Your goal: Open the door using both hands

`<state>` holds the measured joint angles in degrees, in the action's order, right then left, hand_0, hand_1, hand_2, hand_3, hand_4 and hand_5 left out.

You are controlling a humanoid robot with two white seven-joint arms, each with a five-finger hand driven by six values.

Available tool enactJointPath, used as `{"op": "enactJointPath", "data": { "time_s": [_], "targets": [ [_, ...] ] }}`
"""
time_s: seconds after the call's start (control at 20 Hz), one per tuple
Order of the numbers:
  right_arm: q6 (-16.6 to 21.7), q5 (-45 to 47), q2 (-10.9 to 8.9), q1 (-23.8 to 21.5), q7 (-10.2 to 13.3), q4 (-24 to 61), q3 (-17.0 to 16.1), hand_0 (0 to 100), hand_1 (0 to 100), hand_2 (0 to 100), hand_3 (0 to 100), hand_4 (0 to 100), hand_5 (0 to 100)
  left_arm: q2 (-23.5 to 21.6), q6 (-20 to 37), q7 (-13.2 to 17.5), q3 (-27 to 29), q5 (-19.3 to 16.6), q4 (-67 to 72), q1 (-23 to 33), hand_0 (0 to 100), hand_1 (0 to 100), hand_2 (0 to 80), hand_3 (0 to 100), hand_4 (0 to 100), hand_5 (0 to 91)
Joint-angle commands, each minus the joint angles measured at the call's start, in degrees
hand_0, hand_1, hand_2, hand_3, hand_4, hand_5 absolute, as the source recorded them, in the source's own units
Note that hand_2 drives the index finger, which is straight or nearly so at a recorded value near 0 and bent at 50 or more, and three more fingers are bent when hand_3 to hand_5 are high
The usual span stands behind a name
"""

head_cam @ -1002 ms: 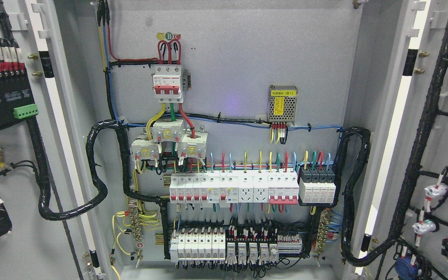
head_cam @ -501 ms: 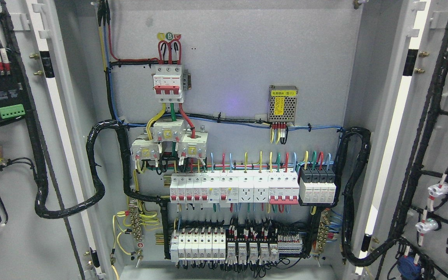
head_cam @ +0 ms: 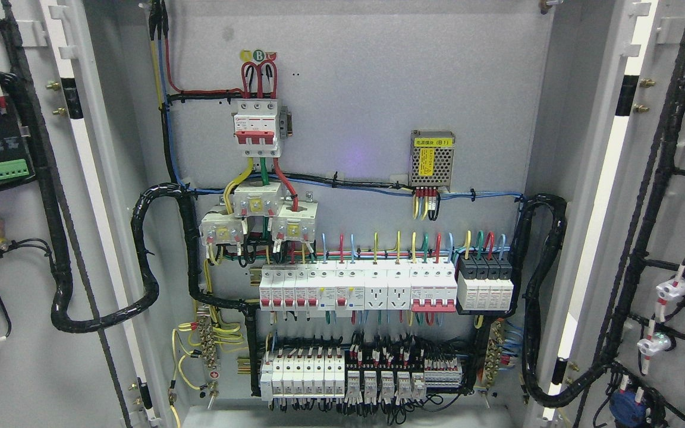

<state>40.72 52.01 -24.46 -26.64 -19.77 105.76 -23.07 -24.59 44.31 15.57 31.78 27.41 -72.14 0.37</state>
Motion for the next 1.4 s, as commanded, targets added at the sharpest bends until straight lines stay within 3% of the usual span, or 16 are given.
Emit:
{"op": "enactJointPath", "data": {
  "time_s": [0.0,0.35,0.65,1.05,1.2,1.35],
  "targets": [
    [0.1,0.6,-0.06,-0.1,0.0,-0.5,-0.8,12,39,0,0,0,0,-1.7,29.9,0.1,0.1,0.2,3.5,0.6,12,39,0.0,0,0,0.0],
    [0.4,0.6,-0.06,-1.3,0.0,0.1,0.0,12,39,0,0,0,0,-1.2,29.9,0.1,-1.5,1.6,-2.5,1.7,12,39,0.0,0,0,0.0],
    [1.2,0.6,-0.15,-3.6,-0.1,3.6,0.3,12,39,0,0,0,0,2.1,29.7,-0.3,-3.6,1.7,-14.1,7.4,12,39,0.0,0,0,0.0],
    [1.6,0.4,-0.93,-3.6,-0.4,6.9,5.0,12,39,0,0,0,0,9.7,29.3,-0.2,-12.7,0.7,-26.0,14.6,12,39,0.0,0,0,0.0],
    [1.9,0.3,-1.64,-3.5,-0.5,8.2,7.2,12,39,0,0,0,0,12.0,29.2,-0.2,-14.5,-1.4,-27.9,14.7,12,39,0.0,0,0,0.0],
    [3.3,0.1,-2.34,-3.5,-0.6,8.7,9.1,12,39,0,0,0,0,13.4,25.6,-0.2,-16.8,-2.7,-29.8,14.9,12,39,0.0,0,0,0.0]
  ]
}}
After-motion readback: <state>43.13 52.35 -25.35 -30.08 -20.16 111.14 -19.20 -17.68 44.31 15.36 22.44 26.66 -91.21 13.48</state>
